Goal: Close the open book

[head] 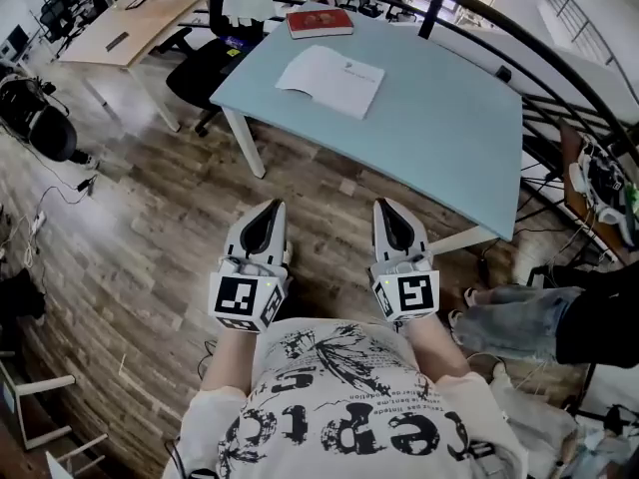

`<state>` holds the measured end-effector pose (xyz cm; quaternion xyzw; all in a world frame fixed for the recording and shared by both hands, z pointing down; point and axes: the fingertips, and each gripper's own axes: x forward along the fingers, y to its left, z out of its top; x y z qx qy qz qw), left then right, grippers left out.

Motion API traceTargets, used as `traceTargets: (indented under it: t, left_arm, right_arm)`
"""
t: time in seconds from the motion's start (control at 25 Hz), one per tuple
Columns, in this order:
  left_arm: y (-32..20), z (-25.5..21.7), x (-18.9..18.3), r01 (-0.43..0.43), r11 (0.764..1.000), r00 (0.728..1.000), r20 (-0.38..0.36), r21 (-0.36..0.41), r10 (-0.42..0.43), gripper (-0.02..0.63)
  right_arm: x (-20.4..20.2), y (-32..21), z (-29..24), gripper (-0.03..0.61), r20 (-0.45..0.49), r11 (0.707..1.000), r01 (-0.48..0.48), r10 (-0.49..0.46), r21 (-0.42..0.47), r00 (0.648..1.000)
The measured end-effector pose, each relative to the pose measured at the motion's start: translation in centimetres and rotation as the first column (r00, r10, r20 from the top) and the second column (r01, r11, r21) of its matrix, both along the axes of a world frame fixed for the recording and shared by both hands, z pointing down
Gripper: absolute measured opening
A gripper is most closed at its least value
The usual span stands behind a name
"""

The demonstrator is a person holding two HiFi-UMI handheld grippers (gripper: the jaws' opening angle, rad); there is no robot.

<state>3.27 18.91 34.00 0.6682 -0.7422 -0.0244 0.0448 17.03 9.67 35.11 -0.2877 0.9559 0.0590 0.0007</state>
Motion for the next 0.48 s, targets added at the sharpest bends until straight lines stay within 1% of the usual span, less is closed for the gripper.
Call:
traceTargets:
  t: [0.16, 0.32, 0.48]
  left_arm:
    - [-6.3, -0.2, -7.1, -0.066, 0.998, 0.998, -0.006, -0.006, 0.066, 0.018]
    - [-11.9, -1.0, -14.0, -0.148, 0.989, 0.989, 0.009, -0.024, 0.148, 0.018]
    - [-16.8, -0.9, -20.1, -0.192, 0.981, 0.981, 0.013, -0.030, 0.193, 0.018]
  right_arm:
    - [-6.0, -5.3, -0.3, 0.011, 0.004, 0.996, -0.085, 0.085, 0.003, 0.996]
    - [-11.9, -9.8, -1.7, 0.011, 0.006, 0.985, -0.171, 0.171, 0.025, 0.985]
    - [-16.8, -13.9, -2.2, 0.011, 0.014, 0.971, -0.238, 0.237, 0.036, 0.971]
